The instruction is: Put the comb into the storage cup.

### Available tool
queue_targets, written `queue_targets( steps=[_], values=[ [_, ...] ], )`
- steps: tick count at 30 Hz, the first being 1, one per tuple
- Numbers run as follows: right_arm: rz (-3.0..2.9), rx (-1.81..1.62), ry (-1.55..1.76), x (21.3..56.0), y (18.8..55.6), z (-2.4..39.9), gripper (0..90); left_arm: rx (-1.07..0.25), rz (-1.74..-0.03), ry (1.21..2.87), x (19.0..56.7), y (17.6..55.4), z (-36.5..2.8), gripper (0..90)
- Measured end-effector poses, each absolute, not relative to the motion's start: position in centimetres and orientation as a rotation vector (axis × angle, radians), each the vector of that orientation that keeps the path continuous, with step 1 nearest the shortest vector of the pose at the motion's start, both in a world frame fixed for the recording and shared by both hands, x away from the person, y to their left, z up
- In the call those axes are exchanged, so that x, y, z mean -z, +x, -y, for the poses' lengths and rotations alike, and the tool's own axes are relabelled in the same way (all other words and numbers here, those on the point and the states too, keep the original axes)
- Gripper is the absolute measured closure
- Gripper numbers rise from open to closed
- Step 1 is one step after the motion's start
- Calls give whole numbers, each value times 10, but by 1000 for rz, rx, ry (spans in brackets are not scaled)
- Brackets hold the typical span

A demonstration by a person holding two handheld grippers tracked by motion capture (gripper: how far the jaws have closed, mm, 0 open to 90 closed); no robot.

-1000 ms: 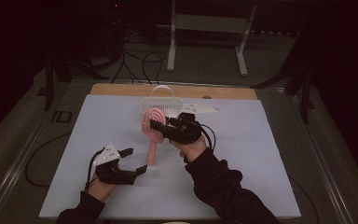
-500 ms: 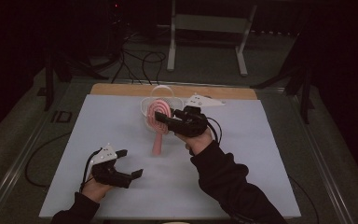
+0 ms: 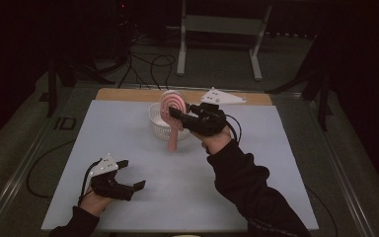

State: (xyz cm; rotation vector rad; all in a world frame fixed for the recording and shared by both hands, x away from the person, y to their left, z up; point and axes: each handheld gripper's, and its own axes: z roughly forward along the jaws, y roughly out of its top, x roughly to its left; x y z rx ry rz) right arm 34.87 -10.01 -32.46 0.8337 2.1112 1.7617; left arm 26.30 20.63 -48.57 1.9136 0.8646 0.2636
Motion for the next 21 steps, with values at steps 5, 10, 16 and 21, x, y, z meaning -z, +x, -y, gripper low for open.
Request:
queue_targets(
  steps=[5,10,16,21],
  values=[
    [-2095,-1749,823,319,352,103,643,-290,-862,1914,487,258,-213,2],
    [-2079,-1738,813,312,357,104,643,-329,-866,1915,490,253,-218,2],
    [-2060,-1712,797,304,363,104,643,-337,-871,1925,493,250,-221,1],
    [-2048,-1698,786,299,368,104,643,-352,-867,1932,494,249,-222,2]
  ],
)
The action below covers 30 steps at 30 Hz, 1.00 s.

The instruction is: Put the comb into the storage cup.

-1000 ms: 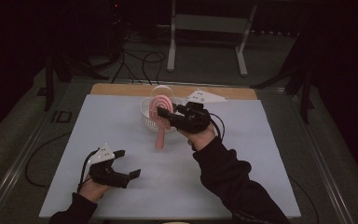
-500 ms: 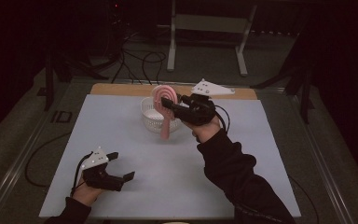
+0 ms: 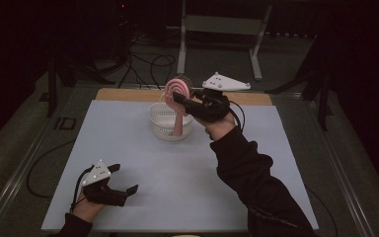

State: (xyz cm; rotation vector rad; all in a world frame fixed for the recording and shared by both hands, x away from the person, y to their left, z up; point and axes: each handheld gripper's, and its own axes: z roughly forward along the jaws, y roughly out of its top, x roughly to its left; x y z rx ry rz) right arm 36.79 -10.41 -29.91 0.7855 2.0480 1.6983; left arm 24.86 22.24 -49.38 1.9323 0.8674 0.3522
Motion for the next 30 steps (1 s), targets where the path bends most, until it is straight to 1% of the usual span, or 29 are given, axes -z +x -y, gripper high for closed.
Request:
queue_targets(
  steps=[15,20,30],
  values=[
    [-1981,-1678,765,284,390,106,643,-366,-863,1926,495,248,-224,2],
    [-1974,-1677,736,286,395,103,643,-367,-862,1924,495,248,-223,1],
    [-1967,-1646,623,303,407,90,642,-371,-858,1925,495,248,-224,1]
  ],
)
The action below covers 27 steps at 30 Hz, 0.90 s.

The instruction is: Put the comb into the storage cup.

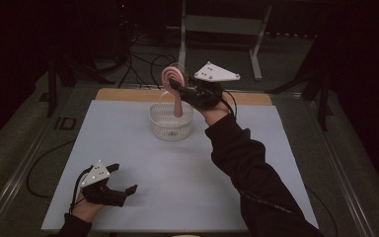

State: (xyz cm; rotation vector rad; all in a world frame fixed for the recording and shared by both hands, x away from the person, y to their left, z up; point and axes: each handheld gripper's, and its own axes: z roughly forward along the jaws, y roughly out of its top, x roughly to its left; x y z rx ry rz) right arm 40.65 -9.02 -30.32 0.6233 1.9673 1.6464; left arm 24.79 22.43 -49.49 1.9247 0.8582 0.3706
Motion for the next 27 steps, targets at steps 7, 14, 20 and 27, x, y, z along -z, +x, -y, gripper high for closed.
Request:
queue_targets(
  steps=[7,14,20,27],
  values=[
    [-1974,-1609,578,321,414,82,643,-369,-854,1924,495,248,-224,1],
    [-1968,-1585,588,341,423,79,643,-368,-849,1927,495,248,-225,1],
    [-1976,-1564,582,355,430,77,643,-368,-850,1927,495,248,-225,1],
    [-1990,-1502,570,377,436,71,643,-368,-848,1927,495,248,-225,1]
  ],
)
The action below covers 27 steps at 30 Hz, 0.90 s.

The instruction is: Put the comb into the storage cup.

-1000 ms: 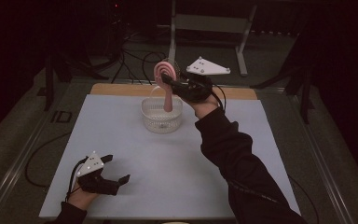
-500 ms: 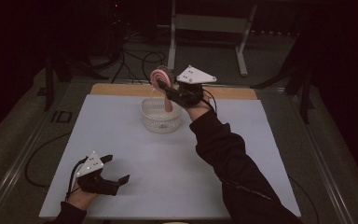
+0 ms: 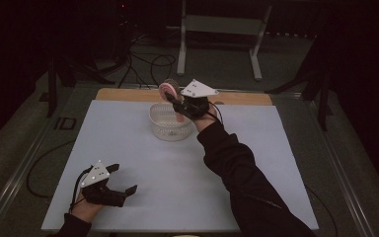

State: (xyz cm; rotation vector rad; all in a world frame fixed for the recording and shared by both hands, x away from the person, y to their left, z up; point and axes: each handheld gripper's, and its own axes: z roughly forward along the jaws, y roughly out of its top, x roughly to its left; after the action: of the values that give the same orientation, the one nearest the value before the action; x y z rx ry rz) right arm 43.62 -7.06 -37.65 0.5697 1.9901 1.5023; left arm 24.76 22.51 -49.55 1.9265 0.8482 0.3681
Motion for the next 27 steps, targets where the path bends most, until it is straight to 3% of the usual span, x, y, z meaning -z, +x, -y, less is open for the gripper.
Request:
queue_targets(
  steps=[27],
  values=[
    [-2007,-1382,521,419,451,54,643,-367,-843,1930,496,248,-226,1]
  ],
)
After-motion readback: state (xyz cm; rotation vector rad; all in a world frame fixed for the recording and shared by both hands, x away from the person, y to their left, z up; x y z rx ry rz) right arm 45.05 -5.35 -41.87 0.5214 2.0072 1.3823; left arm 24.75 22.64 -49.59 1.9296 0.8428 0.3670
